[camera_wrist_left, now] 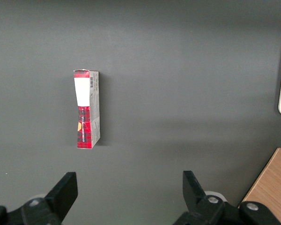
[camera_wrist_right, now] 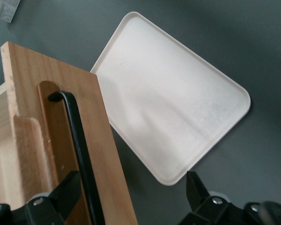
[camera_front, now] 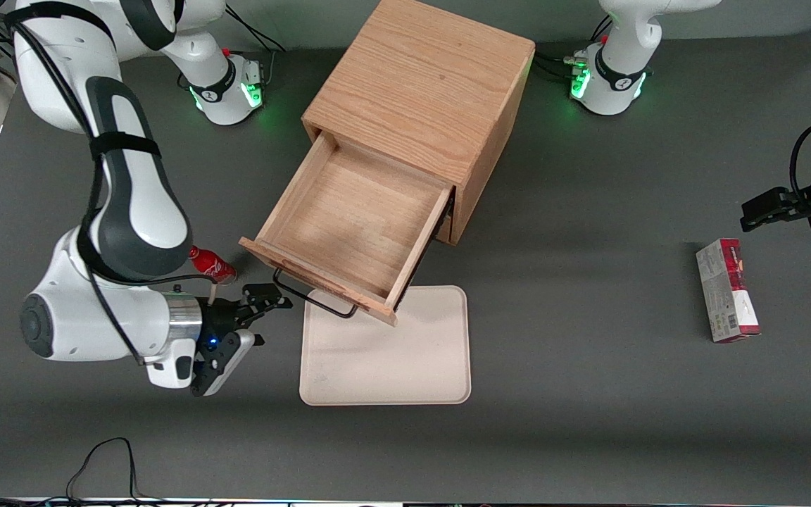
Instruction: Open upper drawer
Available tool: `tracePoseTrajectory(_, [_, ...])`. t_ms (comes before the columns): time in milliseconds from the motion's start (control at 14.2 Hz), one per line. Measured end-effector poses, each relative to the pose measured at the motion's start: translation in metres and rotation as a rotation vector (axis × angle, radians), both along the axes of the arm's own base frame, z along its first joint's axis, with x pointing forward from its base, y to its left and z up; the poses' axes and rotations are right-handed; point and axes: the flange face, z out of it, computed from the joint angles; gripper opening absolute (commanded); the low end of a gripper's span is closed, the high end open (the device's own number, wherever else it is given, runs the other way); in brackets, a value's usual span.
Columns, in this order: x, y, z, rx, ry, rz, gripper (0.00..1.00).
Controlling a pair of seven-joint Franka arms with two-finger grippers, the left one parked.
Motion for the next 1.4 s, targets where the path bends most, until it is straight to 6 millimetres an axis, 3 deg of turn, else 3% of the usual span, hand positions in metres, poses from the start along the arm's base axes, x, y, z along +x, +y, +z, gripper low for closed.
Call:
tracePoseTrajectory(281, [-0.008,-0.049,0.058,-0.037,0.015,-0.046,1.00])
tracePoseTrajectory(421, [-0.023,-0.073,0.085,-0.118,0.032,-0.035,1.00])
tracePoseTrajectory(562, [-0.041,-0.101,0.101,-0.201,0.064,-0.056,1.00])
tracePoseTrajectory(773, [-0.073,-0.169,0.105,-0.264,0.111,-0.163,1.00])
tracePoseTrajectory(913, [-0.101,-0.204,0.110,-0.331,0.100,-0.213,1.00])
tracePoseTrajectory(1194, [-0.152,-0.225,0.107,-0.429,0.060,-0.276,1.00])
tracePoseTrajectory(1405, [-0.165,-0.237,0.109,-0.445,0.085,-0.376,1.00])
